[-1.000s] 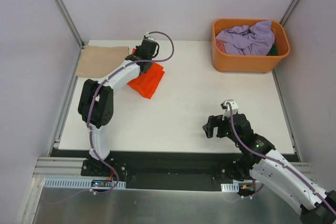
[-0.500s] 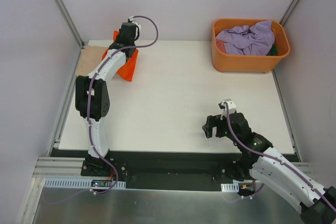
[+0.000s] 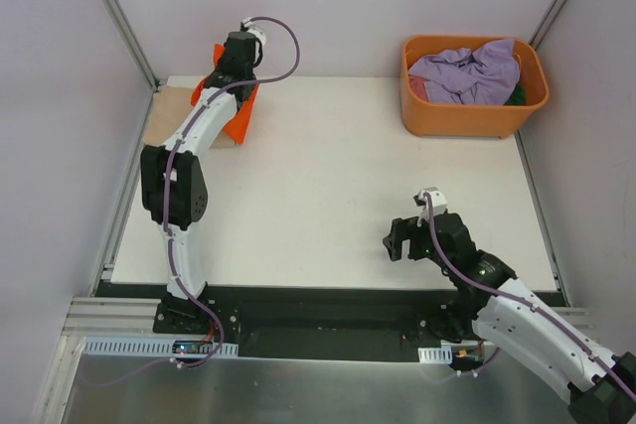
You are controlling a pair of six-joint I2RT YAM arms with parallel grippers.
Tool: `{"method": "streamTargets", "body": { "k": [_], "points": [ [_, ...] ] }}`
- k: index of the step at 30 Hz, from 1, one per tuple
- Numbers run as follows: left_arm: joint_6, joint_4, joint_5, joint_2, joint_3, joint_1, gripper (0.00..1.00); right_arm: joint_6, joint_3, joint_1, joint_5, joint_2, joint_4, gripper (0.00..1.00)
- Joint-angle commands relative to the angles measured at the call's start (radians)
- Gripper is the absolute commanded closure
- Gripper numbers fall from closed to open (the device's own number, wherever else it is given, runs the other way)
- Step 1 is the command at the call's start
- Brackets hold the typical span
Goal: Fold and stack the t-shirts
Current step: Put the neatly folded tshirt into the corner of the board with the left arm
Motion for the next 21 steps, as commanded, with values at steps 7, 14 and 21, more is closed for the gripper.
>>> {"method": "streamTargets", "body": {
  "k": [7, 14, 21],
  "points": [
    [-0.028, -0.011, 0.052, -0.111, 0.068, 0.024, 1.00, -0.005, 0.000, -0.003, 0.036, 0.009, 0.030, 0.04],
    [-0.041, -0.018, 0.079, -0.108, 0.048, 0.053, 1.00, 0.001, -0.012, -0.003, 0.059, -0.028, 0.027, 0.04],
    [-0.062, -0.016, 0.148, -0.071, 0.034, 0.107, 1.00, 0.010, -0.012, -0.002, 0.082, -0.040, 0.018, 0.04]
  ]
}}
